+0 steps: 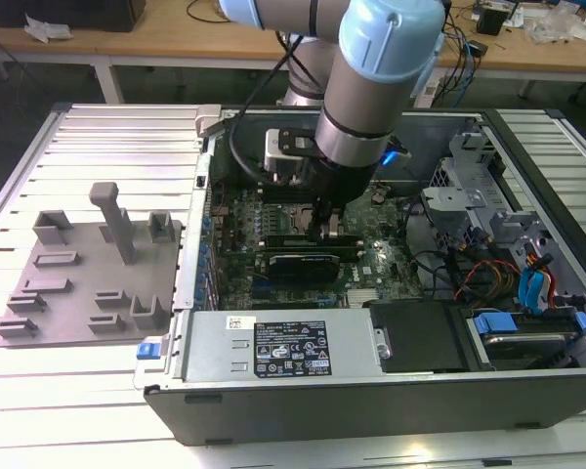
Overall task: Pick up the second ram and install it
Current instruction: 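Insert the second ram into the second slot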
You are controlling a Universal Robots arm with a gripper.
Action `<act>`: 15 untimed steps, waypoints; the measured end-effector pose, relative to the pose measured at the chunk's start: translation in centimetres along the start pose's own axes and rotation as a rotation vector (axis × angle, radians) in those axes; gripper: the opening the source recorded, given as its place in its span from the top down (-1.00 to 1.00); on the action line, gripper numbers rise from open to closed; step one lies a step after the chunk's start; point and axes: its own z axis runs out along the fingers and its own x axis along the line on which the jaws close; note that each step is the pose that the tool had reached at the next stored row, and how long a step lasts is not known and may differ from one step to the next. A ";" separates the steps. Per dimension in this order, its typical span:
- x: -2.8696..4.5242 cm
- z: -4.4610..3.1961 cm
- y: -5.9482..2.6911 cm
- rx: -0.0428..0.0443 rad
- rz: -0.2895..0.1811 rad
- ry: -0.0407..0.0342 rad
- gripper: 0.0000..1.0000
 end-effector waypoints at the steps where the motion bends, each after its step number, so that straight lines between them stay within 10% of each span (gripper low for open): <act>1: -0.18 -0.49 0.05 0.0002 0.000 0.0022 0.62; 4: -0.67 -1.91 0.19 0.0008 0.001 0.0125 0.79; 8: -1.35 -3.53 0.37 0.0034 0.005 0.0545 0.84; 15: -1.37 -3.60 0.37 0.0034 0.005 0.0562 0.84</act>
